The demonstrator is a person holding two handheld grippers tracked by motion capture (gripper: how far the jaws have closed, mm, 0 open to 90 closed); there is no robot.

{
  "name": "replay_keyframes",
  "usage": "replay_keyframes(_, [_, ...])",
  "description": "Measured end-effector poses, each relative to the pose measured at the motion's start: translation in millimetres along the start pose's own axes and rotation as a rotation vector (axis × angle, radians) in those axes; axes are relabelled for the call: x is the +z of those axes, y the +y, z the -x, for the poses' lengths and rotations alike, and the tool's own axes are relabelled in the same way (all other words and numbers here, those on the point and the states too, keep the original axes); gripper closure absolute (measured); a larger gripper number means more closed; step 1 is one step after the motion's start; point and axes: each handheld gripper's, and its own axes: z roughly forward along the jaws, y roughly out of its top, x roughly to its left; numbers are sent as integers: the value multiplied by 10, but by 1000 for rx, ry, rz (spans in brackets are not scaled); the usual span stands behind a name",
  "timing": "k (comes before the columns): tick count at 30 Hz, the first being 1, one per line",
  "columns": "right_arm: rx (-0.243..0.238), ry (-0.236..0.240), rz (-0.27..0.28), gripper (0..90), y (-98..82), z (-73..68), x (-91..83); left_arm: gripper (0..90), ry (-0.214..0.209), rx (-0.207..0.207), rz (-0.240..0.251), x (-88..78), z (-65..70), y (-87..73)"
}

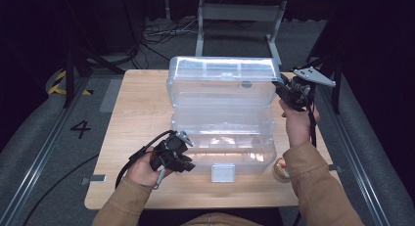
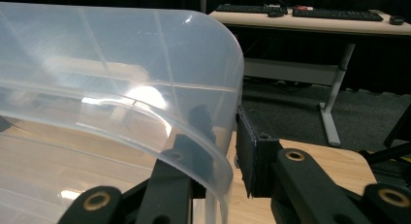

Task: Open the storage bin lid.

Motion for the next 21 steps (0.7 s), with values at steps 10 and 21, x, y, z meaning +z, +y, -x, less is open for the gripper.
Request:
replay_keyframes(10, [-5,-26,-4,783,12,-13,41,726,5,6,-12,103,-20,-14])
replay_keyframes(21, [-12,-59,-23,806,42,-22,105,733,90,21,-83,201,26,-17])
